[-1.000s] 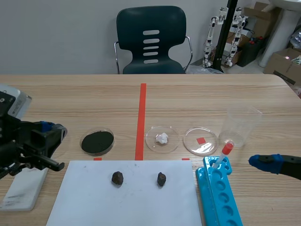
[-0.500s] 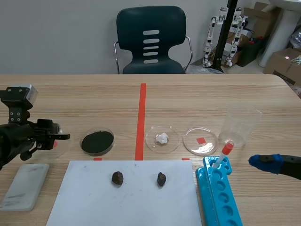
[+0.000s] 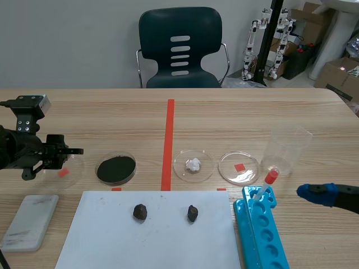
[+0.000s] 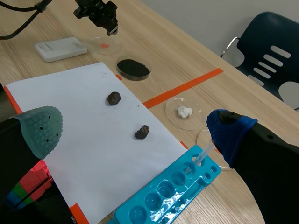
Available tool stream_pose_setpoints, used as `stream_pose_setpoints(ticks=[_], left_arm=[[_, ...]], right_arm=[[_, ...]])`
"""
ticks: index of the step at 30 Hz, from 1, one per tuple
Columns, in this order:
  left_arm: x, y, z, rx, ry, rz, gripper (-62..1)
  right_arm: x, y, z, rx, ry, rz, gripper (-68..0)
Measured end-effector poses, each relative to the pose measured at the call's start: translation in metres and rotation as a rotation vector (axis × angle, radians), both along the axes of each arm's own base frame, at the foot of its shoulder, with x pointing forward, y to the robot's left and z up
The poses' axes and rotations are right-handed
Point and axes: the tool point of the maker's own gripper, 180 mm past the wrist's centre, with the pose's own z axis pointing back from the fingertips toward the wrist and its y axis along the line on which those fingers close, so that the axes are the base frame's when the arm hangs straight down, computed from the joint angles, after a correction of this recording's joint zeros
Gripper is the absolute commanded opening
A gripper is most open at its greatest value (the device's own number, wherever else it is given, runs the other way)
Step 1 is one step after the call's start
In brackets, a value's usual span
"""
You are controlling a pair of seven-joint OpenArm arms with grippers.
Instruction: Put the mineral in the empty petri dish
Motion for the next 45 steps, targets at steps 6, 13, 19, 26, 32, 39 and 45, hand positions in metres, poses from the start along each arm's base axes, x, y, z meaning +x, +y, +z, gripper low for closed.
stream_pose_setpoints(ticks=[6, 13, 19, 26, 32, 39, 45], left_arm=[[0.01, 0.009, -0.001, 0.004, 0.031, 0.034, -49.3], [0.003, 0.02, -0.027, 0.011, 0.113, 0.069, -49.3], [-0.001, 0.02, -0.038, 0.012, 0.14, 0.076, -49.2], [0.0, 0.018, -0.039, 0.011, 0.135, 0.075, -49.2], [-0.003, 0.015, -0.042, 0.006, 0.158, 0.073, -49.2], [-0.004, 0.015, -0.043, 0.006, 0.161, 0.073, -39.4], [-0.004, 0.015, -0.043, 0.006, 0.161, 0.073, -27.5]], right_arm=[[0.0, 0.0, 0.0, 0.0, 0.0, 0.0, -2.2], [0.0, 0.0, 0.0, 0.0, 0.0, 0.0, -2.2], [0.0, 0.0, 0.0, 0.0, 0.0, 0.0, -2.2], [0.0, 0.0, 0.0, 0.0, 0.0, 0.0, -2.2], [0.0, 0.0, 0.0, 0.0, 0.0, 0.0, -2.2], [0.0, 0.0, 0.0, 0.0, 0.0, 0.0, -2.2], [0.0, 0.0, 0.0, 0.0, 0.0, 0.0, -2.2]])
